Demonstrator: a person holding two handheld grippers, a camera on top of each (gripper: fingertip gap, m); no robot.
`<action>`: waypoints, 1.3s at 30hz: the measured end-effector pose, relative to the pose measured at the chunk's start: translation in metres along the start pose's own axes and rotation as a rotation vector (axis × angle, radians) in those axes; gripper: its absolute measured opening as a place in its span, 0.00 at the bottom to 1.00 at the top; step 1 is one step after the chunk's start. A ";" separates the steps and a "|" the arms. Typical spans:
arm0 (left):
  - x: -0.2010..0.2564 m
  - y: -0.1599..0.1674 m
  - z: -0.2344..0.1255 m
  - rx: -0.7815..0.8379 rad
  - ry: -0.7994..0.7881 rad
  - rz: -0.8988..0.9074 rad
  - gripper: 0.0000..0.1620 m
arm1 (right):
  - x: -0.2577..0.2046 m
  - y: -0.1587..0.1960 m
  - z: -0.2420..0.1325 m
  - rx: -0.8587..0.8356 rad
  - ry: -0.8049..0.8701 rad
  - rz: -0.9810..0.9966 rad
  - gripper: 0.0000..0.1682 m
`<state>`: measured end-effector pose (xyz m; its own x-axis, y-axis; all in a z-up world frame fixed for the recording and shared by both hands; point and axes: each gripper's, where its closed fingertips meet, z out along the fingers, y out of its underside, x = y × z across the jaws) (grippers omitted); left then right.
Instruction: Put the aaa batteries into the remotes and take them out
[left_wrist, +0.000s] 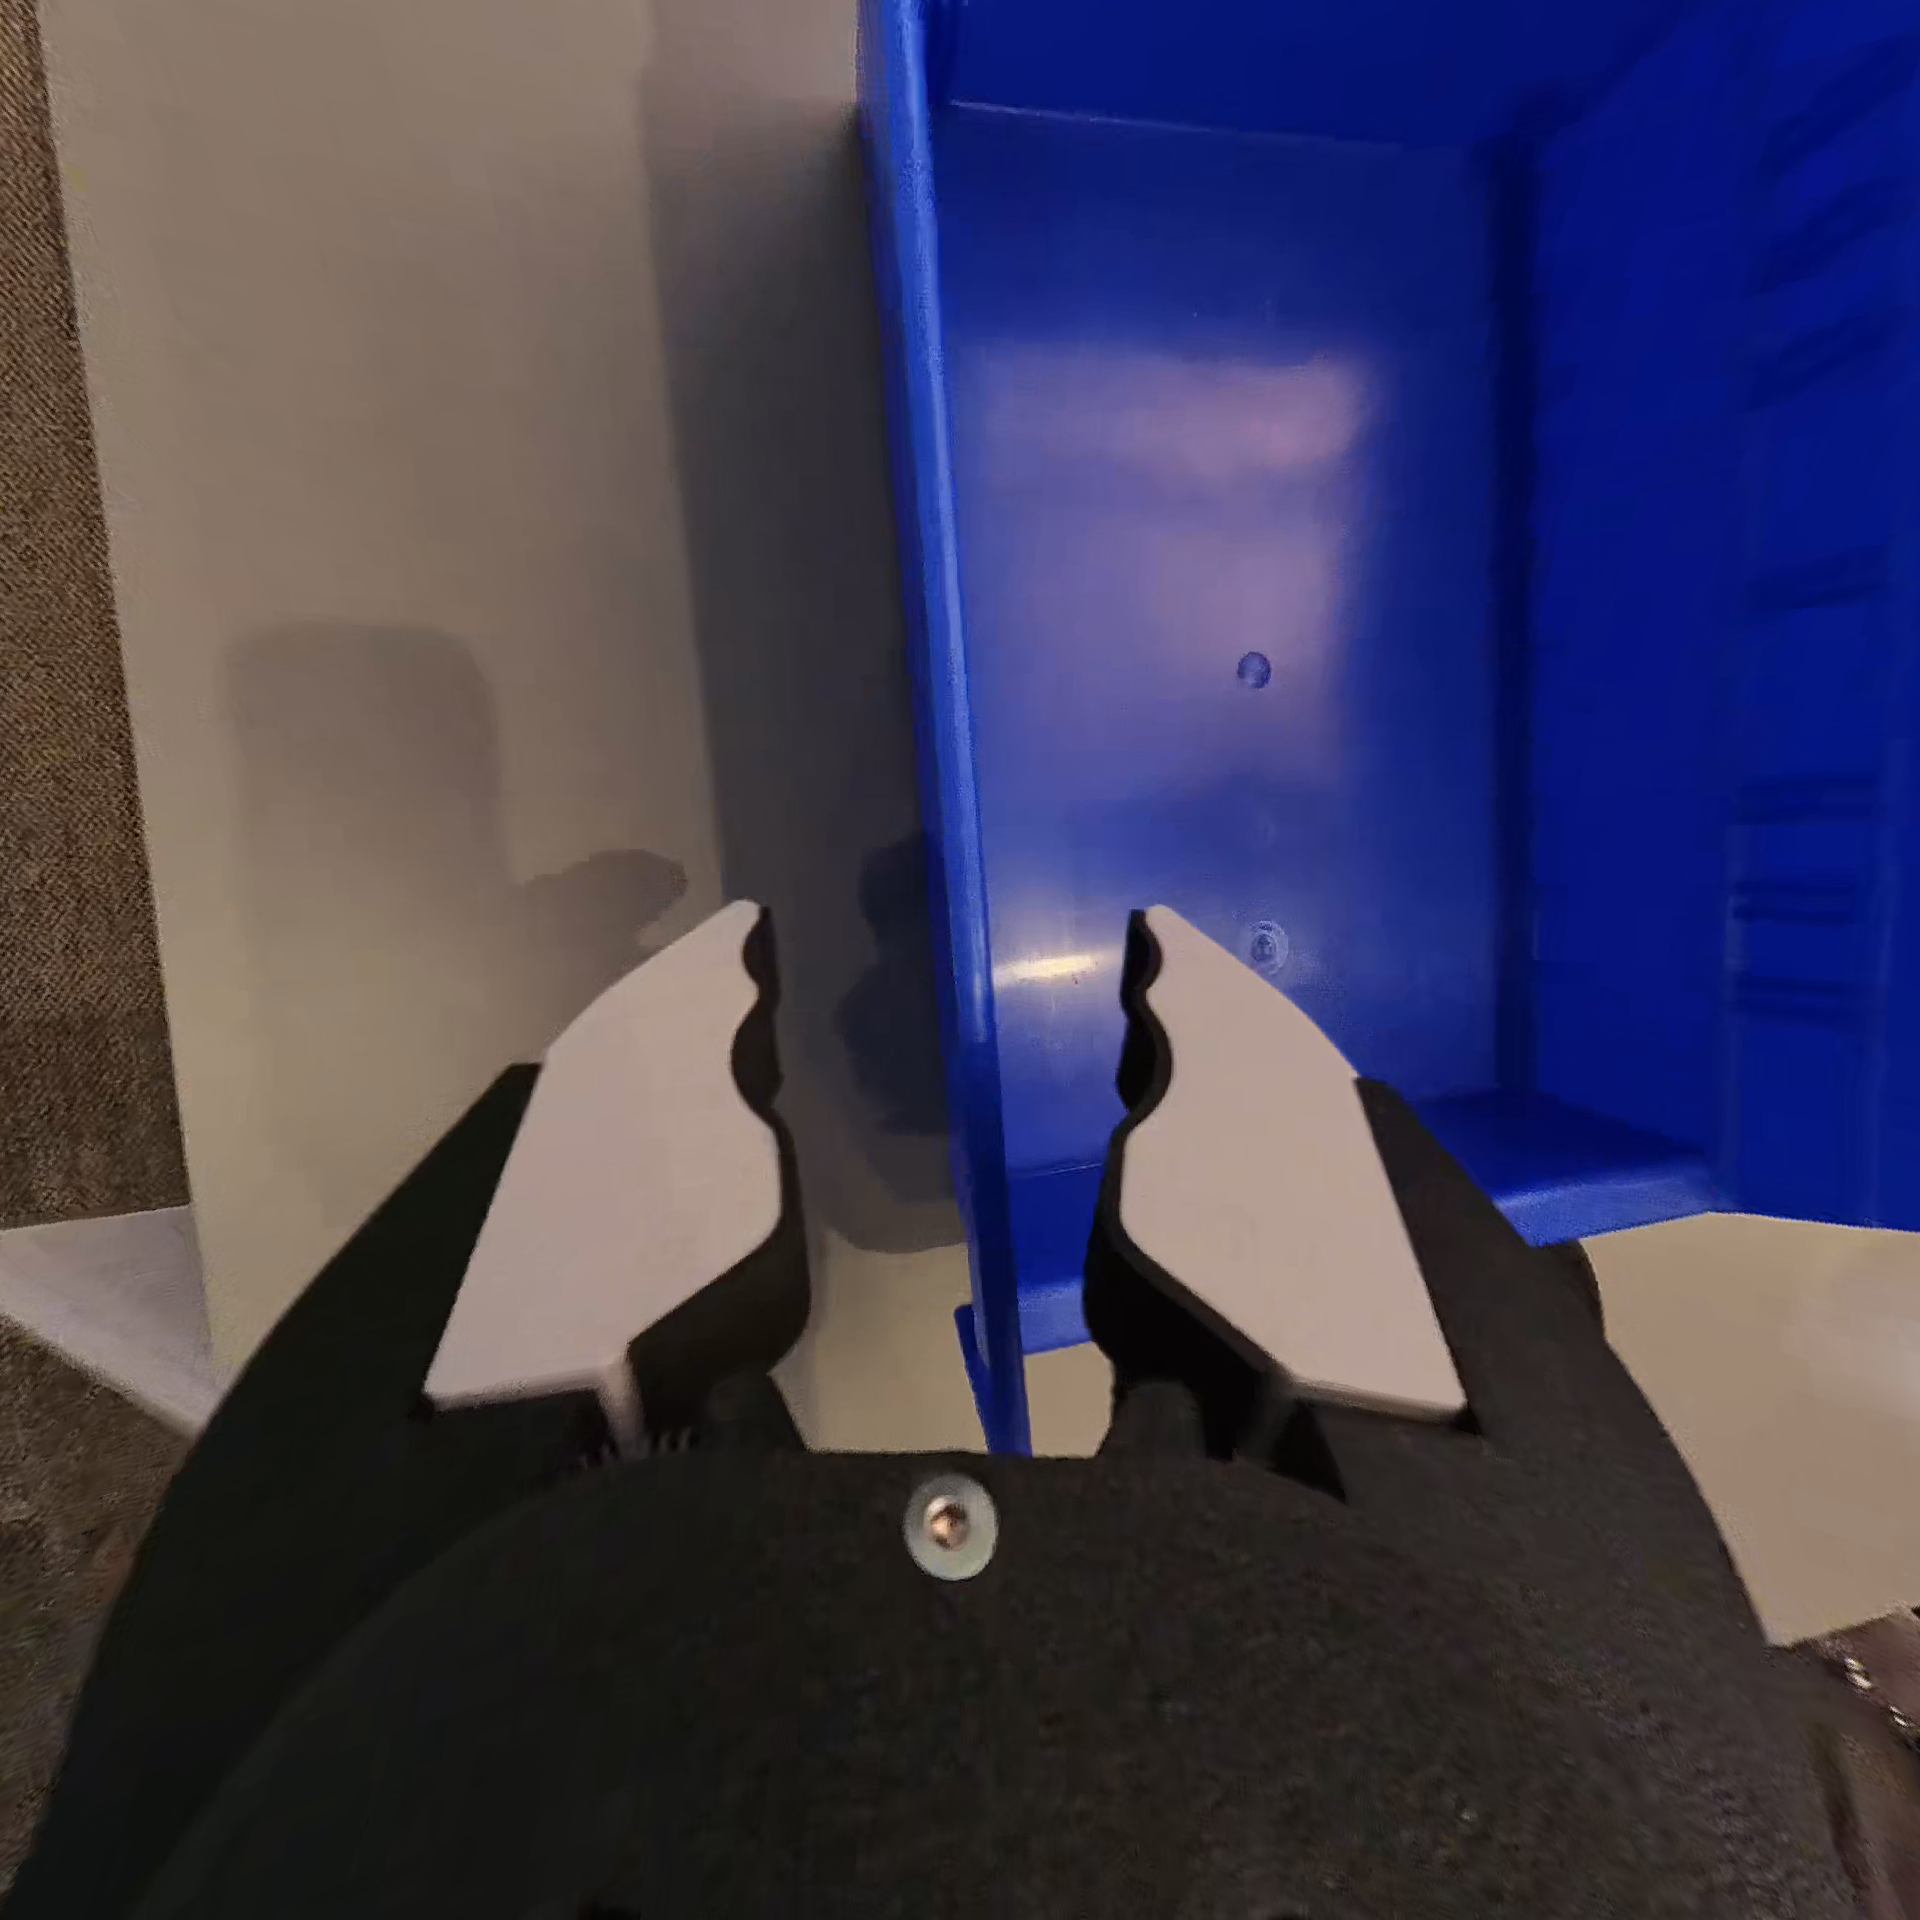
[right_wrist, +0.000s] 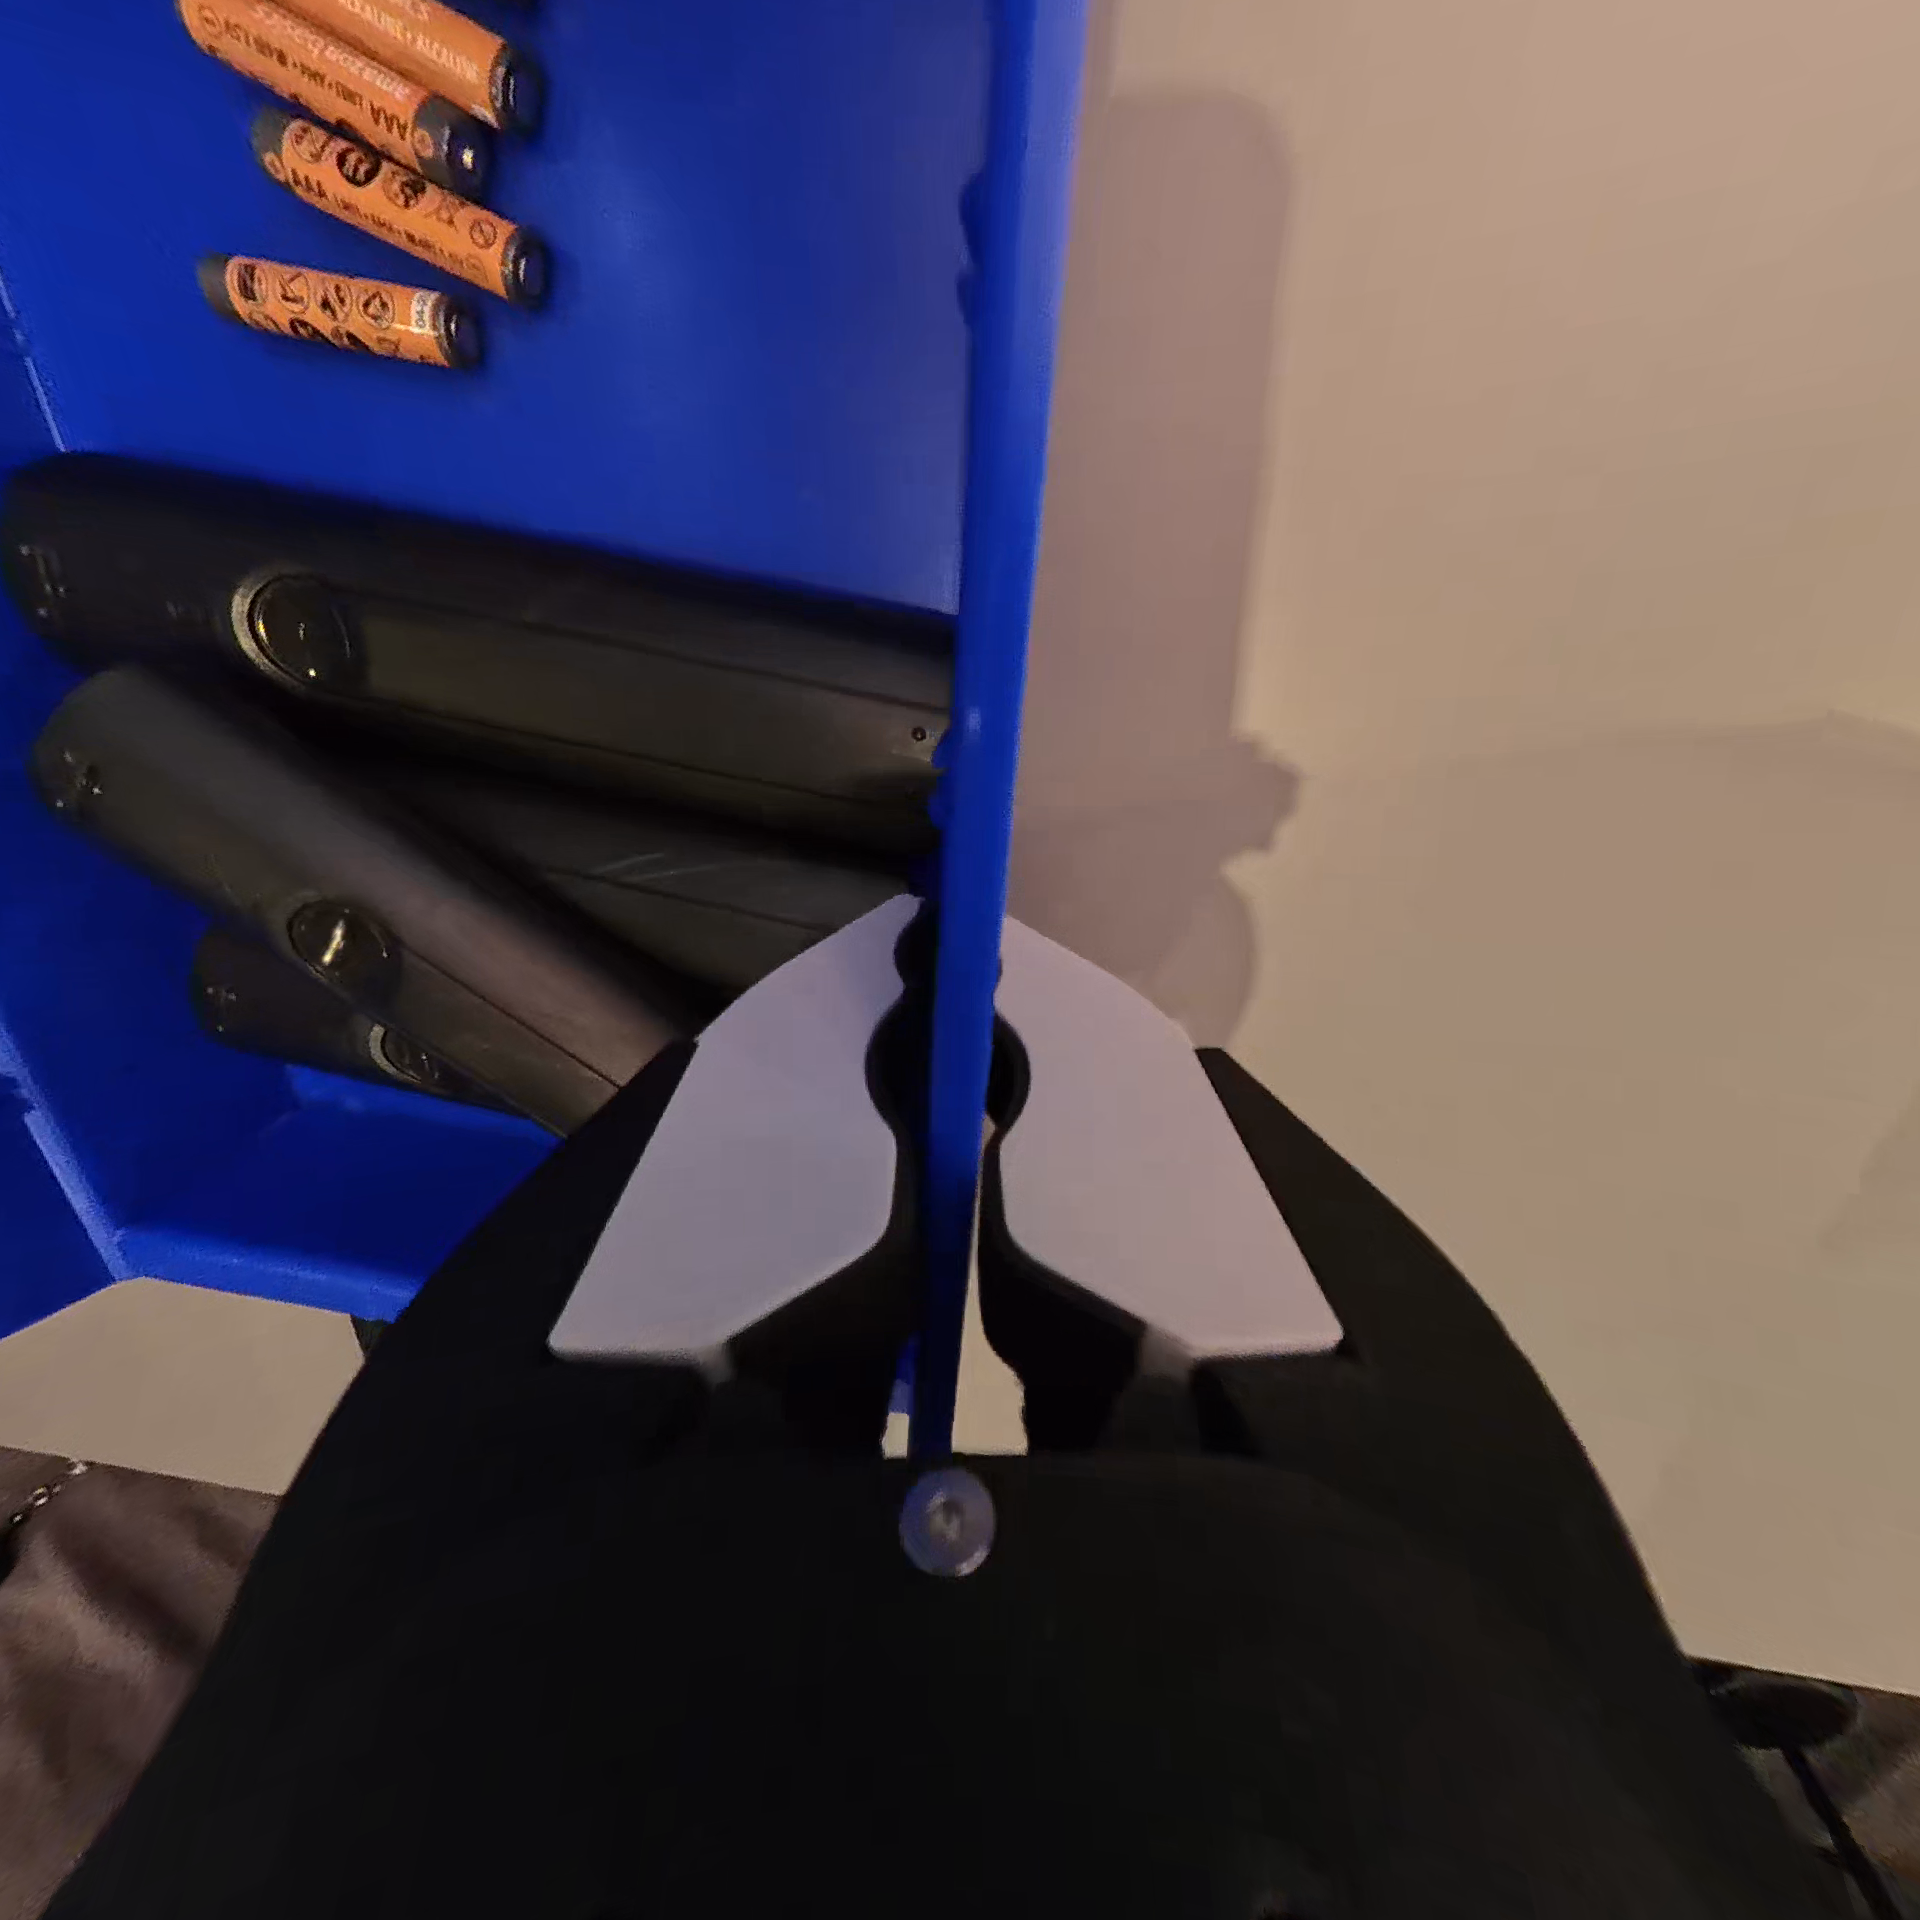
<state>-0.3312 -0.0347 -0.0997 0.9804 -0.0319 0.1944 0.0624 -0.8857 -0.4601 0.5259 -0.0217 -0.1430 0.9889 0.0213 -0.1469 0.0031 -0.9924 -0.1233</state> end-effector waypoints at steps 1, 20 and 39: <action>0.001 0.001 0.002 -0.005 0.015 -0.008 0.37 | 0.000 0.000 0.000 -0.006 0.004 -0.002 0.04; 0.073 0.012 0.042 -0.129 -0.030 0.180 0.10 | -0.043 -0.002 0.006 -0.007 -0.011 0.002 0.04; 0.270 0.020 0.082 -0.124 0.256 0.276 0.22 | -0.173 -0.011 0.024 -0.038 -0.063 -0.137 0.08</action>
<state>-0.0495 -0.0224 -0.1276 0.8782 -0.3767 0.2949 -0.2350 -0.8766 -0.4198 0.3516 -0.0111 -0.1403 0.9677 0.1634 -0.1922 0.1444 -0.9835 -0.1092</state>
